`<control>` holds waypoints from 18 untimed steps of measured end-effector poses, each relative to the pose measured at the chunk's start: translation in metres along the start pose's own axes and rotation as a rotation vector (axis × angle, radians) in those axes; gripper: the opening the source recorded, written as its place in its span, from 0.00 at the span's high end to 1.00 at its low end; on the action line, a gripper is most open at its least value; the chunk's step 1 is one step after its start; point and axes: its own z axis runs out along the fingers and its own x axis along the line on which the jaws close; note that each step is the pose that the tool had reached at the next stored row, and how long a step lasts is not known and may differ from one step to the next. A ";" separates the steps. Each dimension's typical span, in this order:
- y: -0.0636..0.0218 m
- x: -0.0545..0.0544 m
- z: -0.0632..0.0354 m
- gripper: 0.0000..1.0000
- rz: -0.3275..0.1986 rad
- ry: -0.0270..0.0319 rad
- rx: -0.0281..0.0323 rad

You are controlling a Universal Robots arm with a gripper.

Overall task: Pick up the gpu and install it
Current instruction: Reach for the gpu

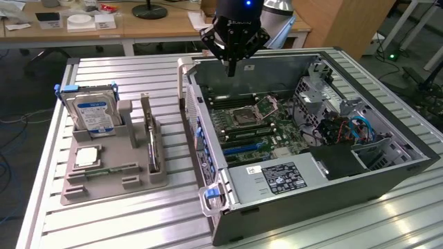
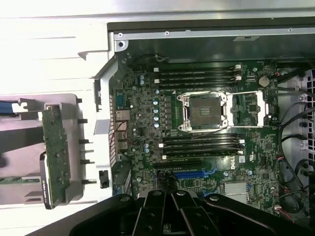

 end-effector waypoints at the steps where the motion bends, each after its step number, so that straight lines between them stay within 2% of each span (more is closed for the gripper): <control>1: -0.0002 0.002 0.0000 0.90 0.000 0.0000 0.0000; 18: -0.0035 0.029 -0.0008 0.90 0.000 0.0000 0.0000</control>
